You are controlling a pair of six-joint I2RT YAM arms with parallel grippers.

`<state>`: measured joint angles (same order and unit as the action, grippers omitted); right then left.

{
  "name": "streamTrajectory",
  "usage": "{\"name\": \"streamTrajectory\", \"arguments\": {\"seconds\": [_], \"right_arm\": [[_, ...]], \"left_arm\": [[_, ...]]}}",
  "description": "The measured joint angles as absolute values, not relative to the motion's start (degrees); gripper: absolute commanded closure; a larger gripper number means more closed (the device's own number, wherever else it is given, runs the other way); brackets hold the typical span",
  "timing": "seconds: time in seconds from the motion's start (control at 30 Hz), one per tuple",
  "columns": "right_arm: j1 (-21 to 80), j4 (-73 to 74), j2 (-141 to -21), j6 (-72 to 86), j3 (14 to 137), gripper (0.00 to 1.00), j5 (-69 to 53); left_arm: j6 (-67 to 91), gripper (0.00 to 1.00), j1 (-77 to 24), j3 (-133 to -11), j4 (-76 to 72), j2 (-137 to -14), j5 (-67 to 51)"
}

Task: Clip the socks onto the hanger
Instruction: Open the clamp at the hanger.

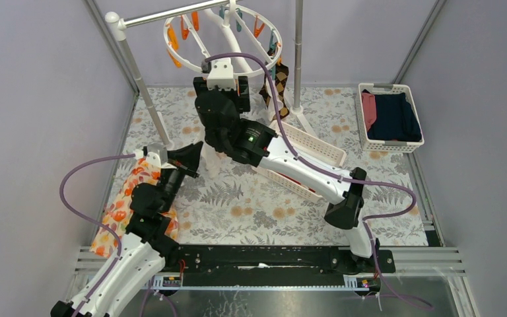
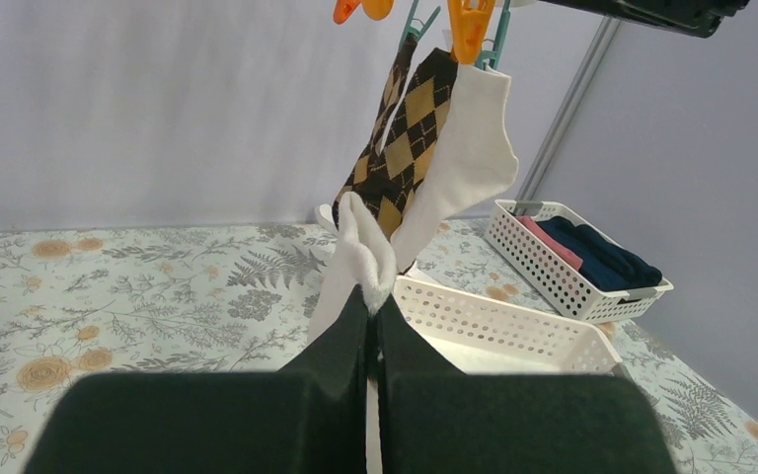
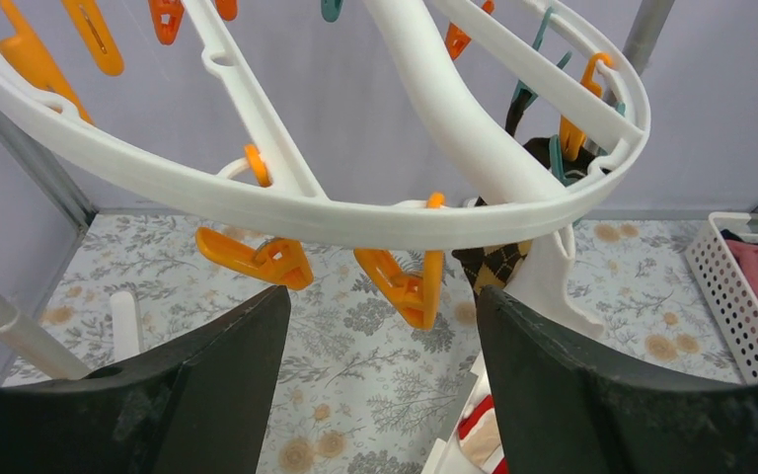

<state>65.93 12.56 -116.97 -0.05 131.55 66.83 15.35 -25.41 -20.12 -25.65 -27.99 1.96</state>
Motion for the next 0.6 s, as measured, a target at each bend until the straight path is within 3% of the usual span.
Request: {"name": "streamTrajectory", "arguments": {"seconds": [0.6], "right_arm": [[63.46, 5.43, -120.44, -9.28, 134.50, 0.31, 69.47]], "left_arm": [[14.66, 1.00, -25.43, -19.75, -25.61, -26.98, 3.07]]}}
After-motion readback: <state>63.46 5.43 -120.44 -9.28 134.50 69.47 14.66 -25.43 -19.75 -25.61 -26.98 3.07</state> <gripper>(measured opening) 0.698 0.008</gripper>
